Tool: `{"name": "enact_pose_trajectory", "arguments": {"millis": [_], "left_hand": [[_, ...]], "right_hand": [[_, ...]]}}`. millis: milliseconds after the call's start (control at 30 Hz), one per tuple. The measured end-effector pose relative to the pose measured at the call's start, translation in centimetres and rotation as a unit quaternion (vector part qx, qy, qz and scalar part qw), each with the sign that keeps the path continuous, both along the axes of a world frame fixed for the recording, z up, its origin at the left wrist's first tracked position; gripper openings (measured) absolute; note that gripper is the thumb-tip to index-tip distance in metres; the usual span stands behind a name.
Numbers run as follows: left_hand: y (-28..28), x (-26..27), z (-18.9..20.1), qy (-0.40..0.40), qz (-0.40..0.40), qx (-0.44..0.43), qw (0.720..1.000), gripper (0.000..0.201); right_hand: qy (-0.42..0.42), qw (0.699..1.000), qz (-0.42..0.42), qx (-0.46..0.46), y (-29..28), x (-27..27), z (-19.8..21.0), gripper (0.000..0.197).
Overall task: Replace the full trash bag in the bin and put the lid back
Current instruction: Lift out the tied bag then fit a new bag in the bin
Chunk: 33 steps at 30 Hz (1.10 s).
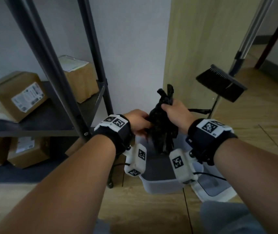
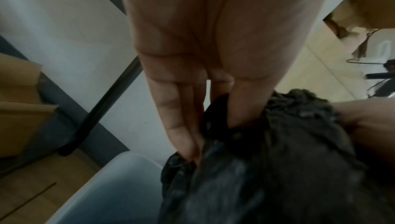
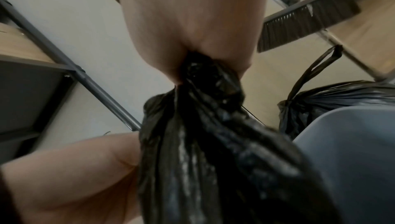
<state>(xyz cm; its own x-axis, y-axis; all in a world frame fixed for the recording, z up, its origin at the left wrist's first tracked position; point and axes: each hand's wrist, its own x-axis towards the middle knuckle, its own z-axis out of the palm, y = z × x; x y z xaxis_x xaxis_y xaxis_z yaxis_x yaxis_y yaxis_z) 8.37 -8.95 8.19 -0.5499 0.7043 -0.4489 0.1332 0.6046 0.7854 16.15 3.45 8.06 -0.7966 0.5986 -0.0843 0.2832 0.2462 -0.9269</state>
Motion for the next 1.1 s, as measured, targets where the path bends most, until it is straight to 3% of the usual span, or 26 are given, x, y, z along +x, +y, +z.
{"name": "enact_pose_trajectory", "arguments": {"millis": [167, 300, 433, 533, 567, 633, 733, 833, 933, 1000, 1033, 1100], "left_hand": [[-0.4, -2.7, -2.1, -0.004, 0.119, 0.011, 0.993, 0.006], [-0.8, -4.9, -3.7, -0.067, 0.25, 0.067, 0.964, 0.02], [-2.3, -6.1, -4.2, -0.195, 0.381, 0.166, 0.888, 0.041], [-2.9, -6.6, -3.8, -0.206, 0.401, 0.197, 0.871, 0.04], [-2.9, -6.6, -3.5, -0.202, 0.398, 0.207, 0.871, 0.039], [-2.6, -6.5, -2.6, -0.203, 0.396, 0.229, 0.866, 0.038], [-1.8, -5.8, -1.1, -0.208, 0.38, 0.245, 0.867, 0.042], [-0.7, -5.4, 0.2, -0.213, 0.372, 0.267, 0.863, 0.043], [0.2, -4.9, 1.5, -0.206, 0.367, 0.308, 0.853, 0.036], [0.5, -4.8, 2.3, -0.19, 0.357, 0.324, 0.855, 0.034], [0.6, -4.9, 2.6, -0.177, 0.349, 0.325, 0.861, 0.036], [0.6, -4.9, 3.2, -0.132, 0.341, 0.315, 0.876, 0.039]], "right_hand": [[0.02, 0.999, -0.035, -0.028, 2.0, 0.9, -0.5, 0.021], [0.033, 0.978, -0.182, -0.102, 7.1, 3.1, -1.9, 0.025], [-0.155, 0.964, -0.216, 0.028, 11.9, 6.6, -4.9, 0.024], [-0.263, 0.942, -0.189, 0.088, 13.4, 7.5, -7.4, 0.035], [-0.264, 0.944, -0.183, 0.077, 13.3, 7.3, -7.8, 0.036], [-0.23, 0.958, -0.161, 0.063, 11.7, 6.6, -7.6, 0.035], [-0.192, 0.968, -0.099, 0.131, 8.8, 4.8, -5.7, 0.037], [-0.06, 0.977, -0.118, 0.168, 5.6, 3.2, -2.6, 0.077], [0.014, 0.997, 0.034, -0.069, 2.2, 2.2, 1.0, 0.084], [-0.008, 0.986, 0.129, -0.105, 0.7, 1.8, 2.0, 0.065], [-0.002, 0.989, 0.131, -0.074, 0.3, 1.5, 2.2, 0.051], [0.034, 0.997, 0.05, -0.05, 0.3, 1.1, 2.0, 0.024]]}}
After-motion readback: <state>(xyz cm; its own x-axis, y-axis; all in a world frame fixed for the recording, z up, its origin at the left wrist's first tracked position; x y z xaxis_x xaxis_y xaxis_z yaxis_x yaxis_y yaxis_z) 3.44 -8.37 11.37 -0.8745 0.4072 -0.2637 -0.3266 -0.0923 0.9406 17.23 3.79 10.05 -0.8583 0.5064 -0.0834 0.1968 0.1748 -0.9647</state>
